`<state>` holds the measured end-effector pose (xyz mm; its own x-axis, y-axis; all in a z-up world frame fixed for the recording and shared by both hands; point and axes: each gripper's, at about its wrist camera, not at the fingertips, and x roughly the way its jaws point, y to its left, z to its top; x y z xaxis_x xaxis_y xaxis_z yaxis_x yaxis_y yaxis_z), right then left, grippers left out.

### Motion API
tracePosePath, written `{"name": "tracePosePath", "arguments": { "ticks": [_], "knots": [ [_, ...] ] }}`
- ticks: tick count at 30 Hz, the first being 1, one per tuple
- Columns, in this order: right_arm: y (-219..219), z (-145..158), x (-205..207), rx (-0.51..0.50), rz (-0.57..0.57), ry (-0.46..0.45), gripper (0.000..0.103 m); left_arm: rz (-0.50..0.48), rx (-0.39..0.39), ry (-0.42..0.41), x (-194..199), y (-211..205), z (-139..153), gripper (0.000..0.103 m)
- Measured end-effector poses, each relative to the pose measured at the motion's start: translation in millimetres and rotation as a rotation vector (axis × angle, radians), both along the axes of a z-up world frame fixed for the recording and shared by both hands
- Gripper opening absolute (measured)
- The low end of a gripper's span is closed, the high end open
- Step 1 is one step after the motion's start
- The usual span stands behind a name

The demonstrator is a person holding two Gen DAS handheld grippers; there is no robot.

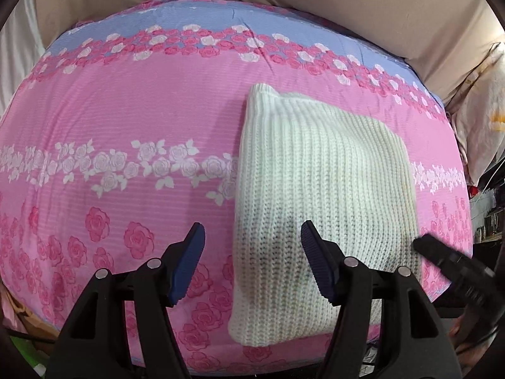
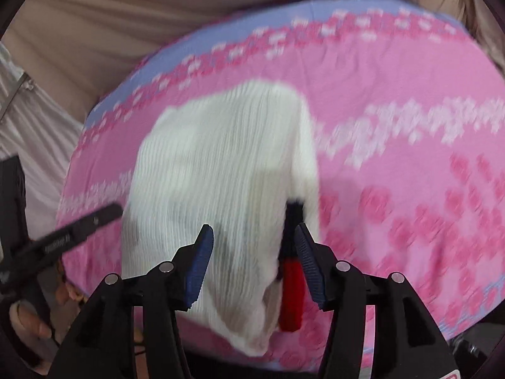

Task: Fold small clothes

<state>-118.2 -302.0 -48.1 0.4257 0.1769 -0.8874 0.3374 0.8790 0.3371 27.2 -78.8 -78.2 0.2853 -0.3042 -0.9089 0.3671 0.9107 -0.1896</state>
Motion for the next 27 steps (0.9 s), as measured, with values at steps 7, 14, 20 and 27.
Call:
{"name": "tracePosePath", "arguments": {
  "ticks": [7,14,20,27],
  "knots": [
    [4.6,42.7,10.4,-0.087,0.077,-0.134,0.015,0.015,0.020,-0.009,-10.7,-10.9,-1.0,0.061],
    [-16.6,-39.3,15.8,-0.044,0.122,0.024,0.025,0.042,0.038,0.004,-18.8,-15.3,-8.7,0.063],
    [-13.1,26.5,-3.9,-0.044,0.083,-0.108,0.026,0.070,0.062,-0.028,-23.1,-11.0,-4.1,0.063],
    [9.3,24.0,-30.0,-0.032,0.164,-0.070,0.025,-0.038,0.056,-0.007,-36.7,-1.5,12.6,0.063]
  ]
}}
